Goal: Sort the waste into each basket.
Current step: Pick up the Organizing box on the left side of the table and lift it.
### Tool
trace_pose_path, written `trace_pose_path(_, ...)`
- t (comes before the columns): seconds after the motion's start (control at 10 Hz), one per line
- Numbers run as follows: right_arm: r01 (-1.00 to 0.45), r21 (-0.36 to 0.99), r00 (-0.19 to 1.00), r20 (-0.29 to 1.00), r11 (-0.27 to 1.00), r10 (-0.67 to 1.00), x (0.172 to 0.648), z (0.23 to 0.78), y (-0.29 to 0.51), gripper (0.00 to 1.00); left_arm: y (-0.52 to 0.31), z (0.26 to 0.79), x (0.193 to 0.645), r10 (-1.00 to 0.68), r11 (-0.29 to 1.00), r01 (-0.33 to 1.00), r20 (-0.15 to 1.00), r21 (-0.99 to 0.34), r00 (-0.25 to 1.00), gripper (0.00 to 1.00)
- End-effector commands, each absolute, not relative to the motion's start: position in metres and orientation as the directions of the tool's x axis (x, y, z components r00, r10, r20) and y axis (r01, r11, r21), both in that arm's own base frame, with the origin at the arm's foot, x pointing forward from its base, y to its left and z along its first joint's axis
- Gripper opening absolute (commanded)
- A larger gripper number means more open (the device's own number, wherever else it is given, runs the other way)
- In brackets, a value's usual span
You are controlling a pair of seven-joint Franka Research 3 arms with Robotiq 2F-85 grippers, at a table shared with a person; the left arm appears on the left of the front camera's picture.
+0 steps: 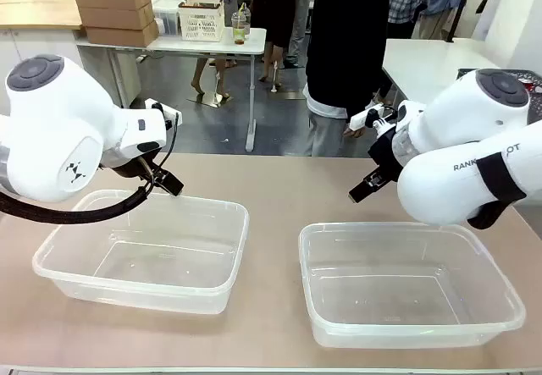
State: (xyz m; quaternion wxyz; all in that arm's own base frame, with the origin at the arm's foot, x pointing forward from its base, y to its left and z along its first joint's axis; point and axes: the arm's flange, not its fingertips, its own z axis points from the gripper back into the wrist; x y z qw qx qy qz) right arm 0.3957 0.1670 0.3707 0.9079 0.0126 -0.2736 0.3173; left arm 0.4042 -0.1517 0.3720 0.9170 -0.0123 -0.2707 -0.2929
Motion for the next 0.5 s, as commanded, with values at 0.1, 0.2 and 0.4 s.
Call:
trace_pose_path(0.1, -0.583, -0.151, 0.649, 0.505, 0.798, 0.569, 0.3957, 0.3707, 0.167, 1.0, -0.1517, 0.3719, 0.4042, -0.531, 0.828, 0.544, 0.503, 0.136, 0.682, 1.0)
trace_pose_path(0.2, -0.583, -0.151, 0.649, 0.505, 0.798, 0.569, 0.3957, 0.3707, 0.167, 1.0, -0.1517, 0.3719, 0.4042, -0.531, 0.828, 0.544, 0.503, 0.136, 0.682, 1.0)
trace_pose_path(0.4, -0.583, -0.151, 0.649, 0.505, 0.798, 0.569, 0.3957, 0.3707, 0.167, 1.0, -0.1517, 0.3719, 0.4042, -0.531, 0.828, 0.544, 0.503, 0.136, 0.682, 1.0)
